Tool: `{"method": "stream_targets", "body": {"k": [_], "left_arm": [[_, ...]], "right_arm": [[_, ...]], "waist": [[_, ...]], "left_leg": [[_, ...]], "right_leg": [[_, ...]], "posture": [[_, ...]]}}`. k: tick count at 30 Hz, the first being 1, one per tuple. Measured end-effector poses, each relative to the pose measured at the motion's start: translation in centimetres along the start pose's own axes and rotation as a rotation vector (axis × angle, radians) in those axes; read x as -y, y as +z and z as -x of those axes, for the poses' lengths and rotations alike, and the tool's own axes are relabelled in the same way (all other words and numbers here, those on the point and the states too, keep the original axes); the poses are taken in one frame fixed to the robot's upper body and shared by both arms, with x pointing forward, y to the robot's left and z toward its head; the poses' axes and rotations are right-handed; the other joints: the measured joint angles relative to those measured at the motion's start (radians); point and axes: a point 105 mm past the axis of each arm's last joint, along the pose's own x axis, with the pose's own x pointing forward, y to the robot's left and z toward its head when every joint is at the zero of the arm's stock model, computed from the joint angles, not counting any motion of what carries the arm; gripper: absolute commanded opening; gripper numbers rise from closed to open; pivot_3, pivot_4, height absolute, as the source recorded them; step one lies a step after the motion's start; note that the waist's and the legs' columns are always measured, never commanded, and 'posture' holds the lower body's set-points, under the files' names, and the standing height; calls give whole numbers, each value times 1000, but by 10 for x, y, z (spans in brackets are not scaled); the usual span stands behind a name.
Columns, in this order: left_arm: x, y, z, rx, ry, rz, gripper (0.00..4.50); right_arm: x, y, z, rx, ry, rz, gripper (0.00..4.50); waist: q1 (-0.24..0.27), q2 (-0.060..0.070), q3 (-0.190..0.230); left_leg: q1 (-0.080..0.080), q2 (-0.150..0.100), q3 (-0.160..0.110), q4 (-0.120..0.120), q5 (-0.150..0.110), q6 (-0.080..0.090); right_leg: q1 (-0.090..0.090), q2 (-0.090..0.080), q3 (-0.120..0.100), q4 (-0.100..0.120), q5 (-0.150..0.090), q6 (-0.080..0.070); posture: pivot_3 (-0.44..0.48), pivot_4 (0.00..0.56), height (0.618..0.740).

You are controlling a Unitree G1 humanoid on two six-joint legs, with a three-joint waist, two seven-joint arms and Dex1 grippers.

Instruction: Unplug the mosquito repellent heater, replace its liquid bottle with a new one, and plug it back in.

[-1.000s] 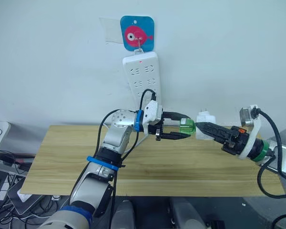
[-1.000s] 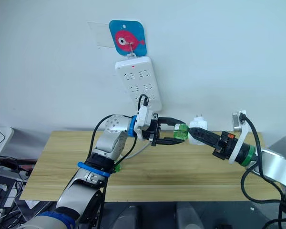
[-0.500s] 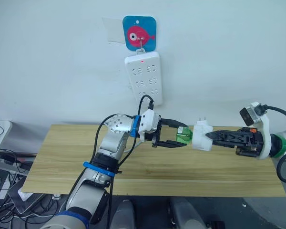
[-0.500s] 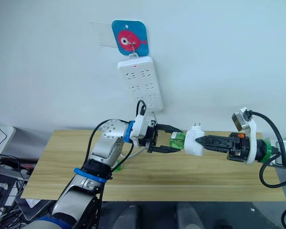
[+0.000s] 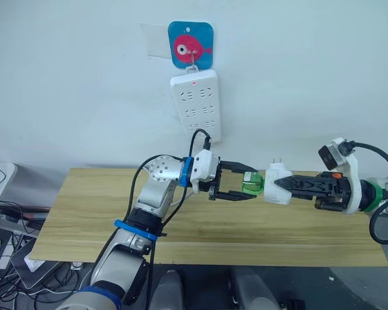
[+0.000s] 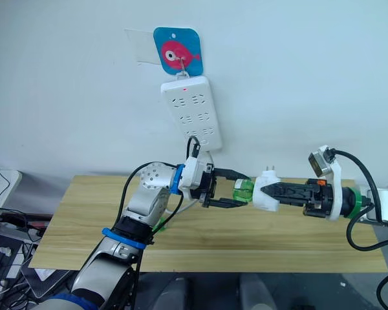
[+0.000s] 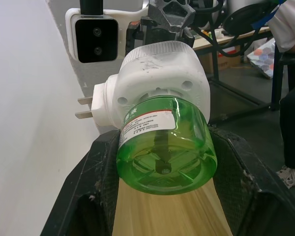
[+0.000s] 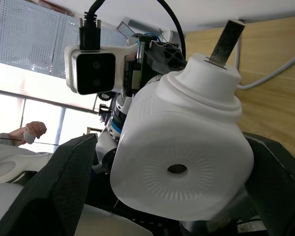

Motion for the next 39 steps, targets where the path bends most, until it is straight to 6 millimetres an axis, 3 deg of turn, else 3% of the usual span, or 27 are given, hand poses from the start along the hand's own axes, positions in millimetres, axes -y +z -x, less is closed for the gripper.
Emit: {"method": "stream_targets", "body": {"k": [2,3,9,11,13,19,21,23,28,35,39], "left_arm": [[0,2,0,1,-2,-16,2280],[0,3,0,1,-2,-20,2280],[0,2,0,1,-2,-4,2280],[1,1,0,1,-2,81,2280],[2,1,1,5,-9,253,2280],[1,7,2,-27,-80,1135,2280],[-1,10,3,-14,-94,1324,2280],[-1,12,4,-9,-104,1425,2999],[-4,10,8,-17,-69,1382,4449],[-21,18,19,10,-4,1138,4500],[-18,33,30,-51,-18,751,4500]], "right_arm": [[1,0,0,0,-8,-3,3196],[1,0,0,-1,-8,-3,3125],[2,0,0,-2,-12,-4,3125],[1,-1,0,-5,-21,4,3125],[-1,-2,0,-13,-35,24,3125],[-6,-4,0,-37,-45,59,3125],[-8,-2,-1,-32,-33,63,3125],[-10,-2,-1,-32,-25,65,3125],[-7,-2,-1,-34,-42,64,3125],[0,1,3,-6,-70,37,3125],[7,6,11,35,-93,7,3125]], "waist": [[0,0,0],[0,0,0],[0,0,0],[0,0,0],[-2,0,0],[-6,-1,0],[-6,-1,0],[-6,-1,1],[-4,-1,1],[-1,-1,1],[-2,-1,1]], "left_leg": [[0,0,0,0,0,0],[0,0,0,0,0,0],[0,0,0,1,0,0],[0,0,0,1,0,0],[0,0,0,1,0,1],[-2,0,-5,4,-1,1],[-2,0,-4,3,-1,1],[-2,0,-5,3,-1,1],[-2,1,-4,1,-1,1],[-2,0,-1,2,-1,1],[-1,1,2,0,0,0]], "right_leg": [[0,0,0,0,0,0],[0,0,0,0,0,0],[0,0,0,0,0,0],[0,0,0,0,0,0],[0,0,0,0,0,0],[0,1,-4,1,-3,5],[0,1,-4,0,-3,5],[0,1,-4,0,-3,5],[-1,1,-4,0,0,0],[-1,0,-2,-1,0,1],[-1,0,0,-1,0,0]], "posture": [[-52,195,740],[-52,195,740],[-54,196,740],[-54,196,740],[-53,196,740],[-51,199,740],[-51,198,740],[-51,201,740],[-56,201,740],[-55,199,740],[-44,197,740]]}}
